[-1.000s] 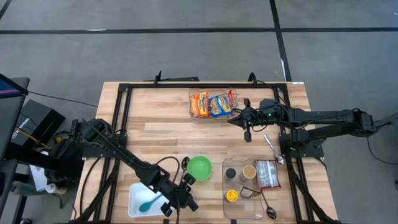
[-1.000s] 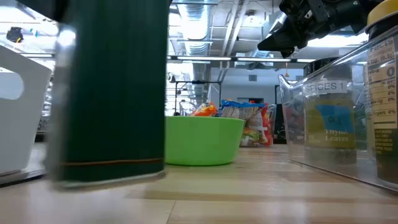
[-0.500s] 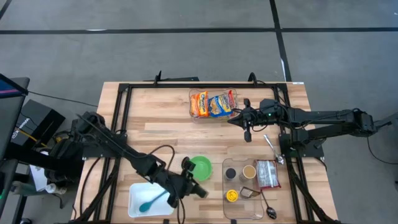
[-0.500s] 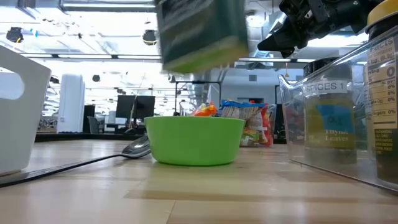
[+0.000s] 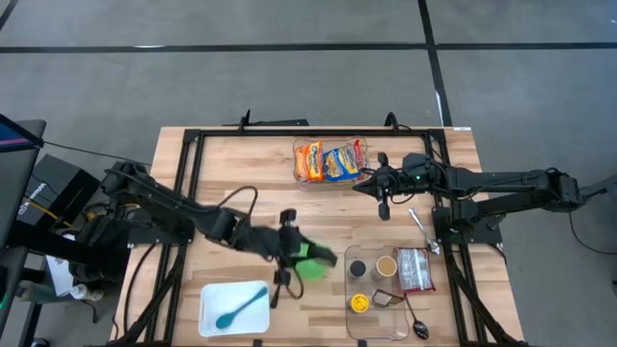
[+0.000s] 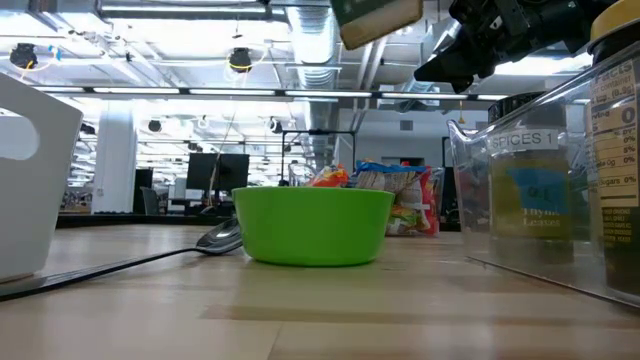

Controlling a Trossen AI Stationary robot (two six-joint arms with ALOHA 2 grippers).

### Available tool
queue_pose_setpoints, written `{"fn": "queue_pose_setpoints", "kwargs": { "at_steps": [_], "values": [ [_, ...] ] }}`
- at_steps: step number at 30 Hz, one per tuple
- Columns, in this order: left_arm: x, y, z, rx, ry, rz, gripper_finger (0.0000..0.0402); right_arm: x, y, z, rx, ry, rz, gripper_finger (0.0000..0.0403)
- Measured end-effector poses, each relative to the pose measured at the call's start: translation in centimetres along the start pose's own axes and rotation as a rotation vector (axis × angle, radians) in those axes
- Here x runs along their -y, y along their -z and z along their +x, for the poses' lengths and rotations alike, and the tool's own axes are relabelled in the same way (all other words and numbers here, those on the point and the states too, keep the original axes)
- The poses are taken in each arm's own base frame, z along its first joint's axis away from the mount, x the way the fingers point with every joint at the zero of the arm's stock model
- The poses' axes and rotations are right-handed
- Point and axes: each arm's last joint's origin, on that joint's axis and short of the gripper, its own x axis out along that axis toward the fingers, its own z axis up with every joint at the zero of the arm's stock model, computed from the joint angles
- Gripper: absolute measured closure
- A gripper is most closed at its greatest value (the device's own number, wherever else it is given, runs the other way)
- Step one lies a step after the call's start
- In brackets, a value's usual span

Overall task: Pick & Place Food Item
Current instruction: Put the red seasoning into the bottom transparent bin

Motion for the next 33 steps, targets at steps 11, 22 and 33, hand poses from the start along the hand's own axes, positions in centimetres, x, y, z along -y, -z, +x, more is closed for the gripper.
{"fn": "queue_pose_setpoints", "kwargs": {
  "at_steps": [11,22,33],
  "values": [
    [-6.0,0.0,1.4,-0.047,-0.107,-0.14,0.0261,0.0,0.0,0.0,0.0,0.0,0.043,0.0403],
    [-8.9,0.3,1.8,-0.065,-0.183,-0.244,0.0261,0.0,0.0,0.0,0.0,0.0,0.196,0.0403],
    [-8.7,0.4,1.7,-0.076,-0.178,-0.241,0.0261,0.0,-0.3,0.0,0.035,-0.004,0.384,0.0403]
  ]
}}
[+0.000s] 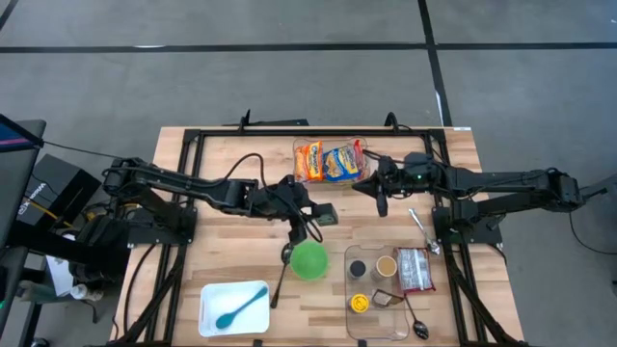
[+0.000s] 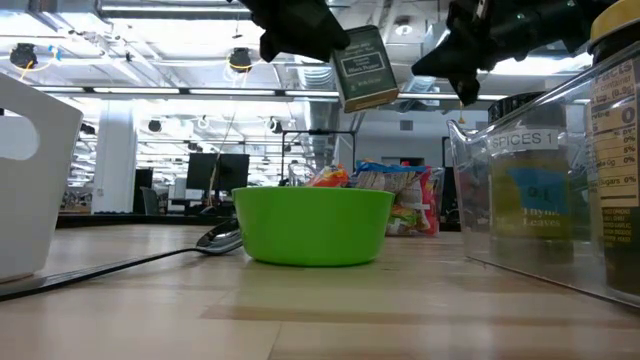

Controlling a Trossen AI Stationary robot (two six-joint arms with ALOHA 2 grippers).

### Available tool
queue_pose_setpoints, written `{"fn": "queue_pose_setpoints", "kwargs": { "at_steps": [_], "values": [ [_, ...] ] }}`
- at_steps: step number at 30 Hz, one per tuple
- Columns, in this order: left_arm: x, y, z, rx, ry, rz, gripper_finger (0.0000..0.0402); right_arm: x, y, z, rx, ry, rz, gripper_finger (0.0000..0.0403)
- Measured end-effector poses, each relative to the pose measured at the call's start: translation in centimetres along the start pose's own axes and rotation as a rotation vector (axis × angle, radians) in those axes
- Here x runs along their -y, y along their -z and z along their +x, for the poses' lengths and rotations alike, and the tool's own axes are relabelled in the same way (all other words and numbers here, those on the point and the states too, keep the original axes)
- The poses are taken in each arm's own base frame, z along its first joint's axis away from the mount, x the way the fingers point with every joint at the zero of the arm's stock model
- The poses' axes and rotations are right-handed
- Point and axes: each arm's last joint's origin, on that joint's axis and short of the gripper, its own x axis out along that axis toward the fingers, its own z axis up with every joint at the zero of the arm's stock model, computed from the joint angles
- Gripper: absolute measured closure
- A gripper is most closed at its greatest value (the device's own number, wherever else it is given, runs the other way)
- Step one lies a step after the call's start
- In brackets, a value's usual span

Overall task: Pick & Place Food Item
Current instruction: Put the red seasoning into the bottom transparent bin

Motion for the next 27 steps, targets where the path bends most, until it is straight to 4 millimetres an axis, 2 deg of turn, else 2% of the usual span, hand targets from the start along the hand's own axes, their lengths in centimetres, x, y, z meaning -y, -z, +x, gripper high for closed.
{"fn": "queue_pose_setpoints", "kwargs": {
  "at_steps": [15,21,27],
  "values": [
    [0.1,0.1,0.4,-0.004,0.033,-0.021,0.0262,-1.5,0.4,0.2,-0.007,-0.068,-0.233,0.0403],
    [0.0,0.5,1.8,-0.035,0.034,0.003,0.0262,-2.4,-1.0,0.1,-0.002,-0.087,-0.263,0.0403],
    [-0.3,1.1,2.5,-0.069,0.016,0.007,0.0262,-3.4,-1.7,1.2,-0.107,-0.094,-0.293,0.0403]
  ]
}}
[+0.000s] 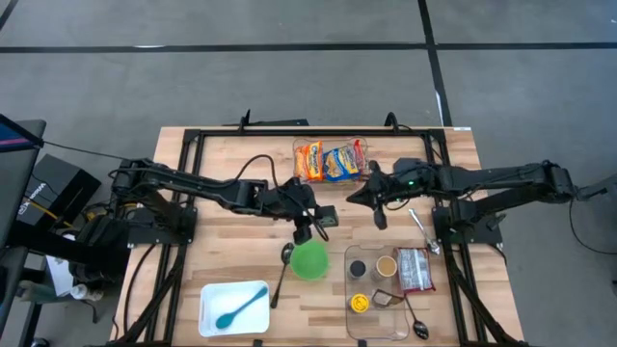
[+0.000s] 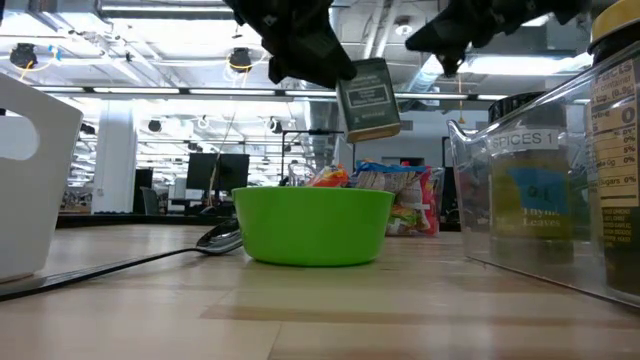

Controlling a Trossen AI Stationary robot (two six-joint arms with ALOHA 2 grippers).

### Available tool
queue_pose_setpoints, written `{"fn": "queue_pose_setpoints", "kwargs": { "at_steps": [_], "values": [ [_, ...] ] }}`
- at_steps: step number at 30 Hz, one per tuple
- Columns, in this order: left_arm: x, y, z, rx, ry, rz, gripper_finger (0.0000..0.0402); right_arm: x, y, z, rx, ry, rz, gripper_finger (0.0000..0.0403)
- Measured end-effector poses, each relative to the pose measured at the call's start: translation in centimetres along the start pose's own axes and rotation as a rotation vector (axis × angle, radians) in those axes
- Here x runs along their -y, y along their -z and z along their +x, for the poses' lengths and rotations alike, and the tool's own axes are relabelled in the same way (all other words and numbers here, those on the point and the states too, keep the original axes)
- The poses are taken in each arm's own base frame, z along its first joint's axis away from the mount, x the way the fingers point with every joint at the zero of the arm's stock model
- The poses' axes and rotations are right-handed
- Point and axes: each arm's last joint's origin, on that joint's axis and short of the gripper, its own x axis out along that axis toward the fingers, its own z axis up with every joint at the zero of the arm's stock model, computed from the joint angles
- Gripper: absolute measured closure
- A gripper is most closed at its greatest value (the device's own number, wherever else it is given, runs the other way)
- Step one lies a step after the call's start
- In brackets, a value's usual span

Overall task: Pick & Place Food Item
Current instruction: Put the red seasoning into the bottom transparent bin

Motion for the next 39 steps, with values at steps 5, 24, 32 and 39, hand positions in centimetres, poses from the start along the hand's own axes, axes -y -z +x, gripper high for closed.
{"fn": "queue_pose_setpoints", "kwargs": {
  "at_steps": [5,24,32,39],
  "values": [
    [0.0,0.2,0.0,-0.021,-0.003,0.005,0.0262,-0.7,-0.6,2.2,-0.122,-0.02,-0.009,0.0397],
    [0.0,0.8,-0.1,-0.074,-0.013,0.02,0.0261,-2.0,-4.3,8.2,-0.437,-0.059,-0.09,0.0164],
    [0.0,0.8,-0.1,-0.074,-0.013,0.02,0.0261,-1.2,-4.8,8.0,-0.431,-0.033,-0.065,0.0148],
    [0.0,0.8,-0.1,-0.074,-0.013,0.02,0.0261,-1.2,-4.8,8.0,-0.432,-0.033,-0.064,0.0147]
  ]
}}
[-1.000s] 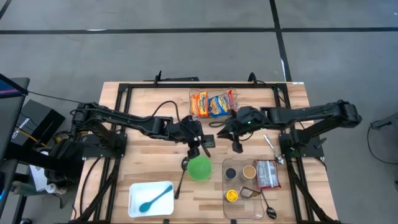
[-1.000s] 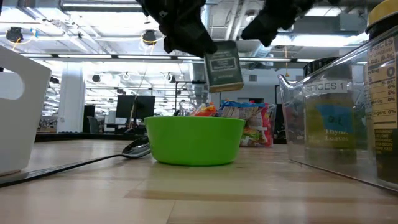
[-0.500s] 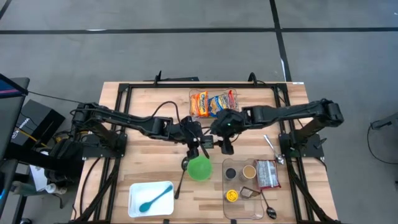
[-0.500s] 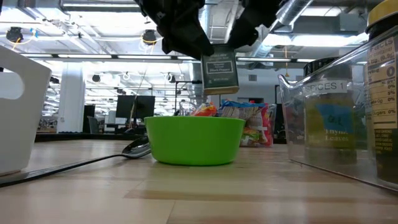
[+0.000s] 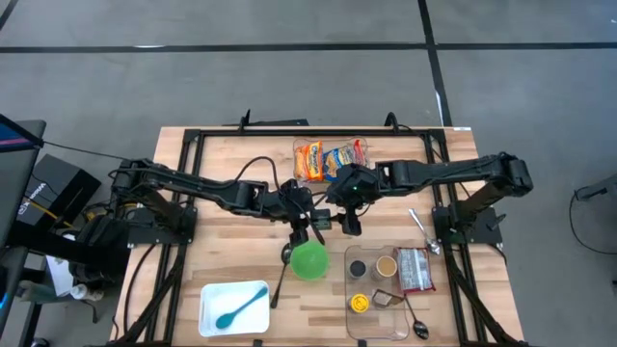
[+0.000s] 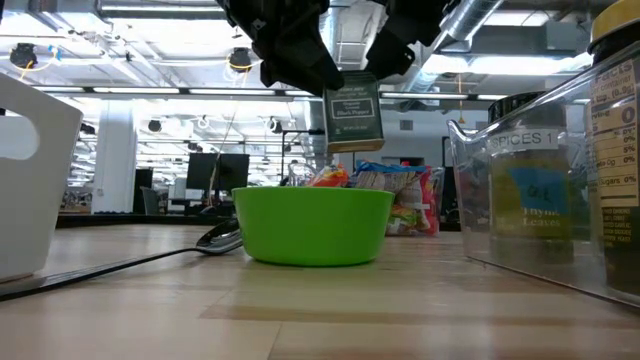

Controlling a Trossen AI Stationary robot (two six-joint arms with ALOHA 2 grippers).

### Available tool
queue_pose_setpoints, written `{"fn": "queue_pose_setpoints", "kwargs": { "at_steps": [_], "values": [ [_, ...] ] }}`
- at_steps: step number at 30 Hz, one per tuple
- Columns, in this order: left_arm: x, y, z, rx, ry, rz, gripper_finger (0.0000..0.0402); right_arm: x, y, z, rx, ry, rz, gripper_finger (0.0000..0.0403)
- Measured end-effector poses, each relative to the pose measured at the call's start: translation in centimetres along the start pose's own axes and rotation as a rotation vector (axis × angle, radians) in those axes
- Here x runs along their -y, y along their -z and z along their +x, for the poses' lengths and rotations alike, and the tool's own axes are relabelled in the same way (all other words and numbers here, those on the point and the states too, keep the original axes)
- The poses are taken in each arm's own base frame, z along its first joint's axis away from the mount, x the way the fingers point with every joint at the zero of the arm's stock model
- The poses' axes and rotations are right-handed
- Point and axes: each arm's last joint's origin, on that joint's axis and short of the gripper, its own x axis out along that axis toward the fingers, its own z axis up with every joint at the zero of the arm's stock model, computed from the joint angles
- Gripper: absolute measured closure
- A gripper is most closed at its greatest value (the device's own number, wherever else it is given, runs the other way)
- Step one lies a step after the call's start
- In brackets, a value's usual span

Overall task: Pick & Place Food Item
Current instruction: Put the red seasoning into the bottom transparent bin

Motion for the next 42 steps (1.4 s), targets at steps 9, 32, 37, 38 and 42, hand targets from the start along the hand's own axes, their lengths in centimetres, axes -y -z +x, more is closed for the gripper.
{"fn": "queue_pose_setpoints", "kwargs": {
  "at_steps": [9,32,37,38,42],
  "values": [
    [-0.01,0.0,0.0,0.0,0.0,0.0,0.0261,-0.04,0.1,0.08,-0.01,-0.007,0.029,0.0147],
    [0.2,-0.26,-0.04,0.03,0.009,0.0,0.0261,-0.13,0.1,0.12,-0.011,-0.009,0.069,0.0147],
    [0.25,-0.48,-0.05,0.052,0.014,-0.005,0.0261,-0.15,0.17,0.12,-0.018,-0.01,0.084,0.0147],
    [0.27,-0.54,-0.05,0.058,0.016,-0.006,0.0261,-0.14,0.19,0.23,-0.021,-0.01,0.086,0.0147],
    [0.28,-0.59,-0.05,0.063,0.017,-0.007,0.0261,-0.21,0.38,0.48,-0.04,-0.011,0.088,0.0147]
  ]
}}
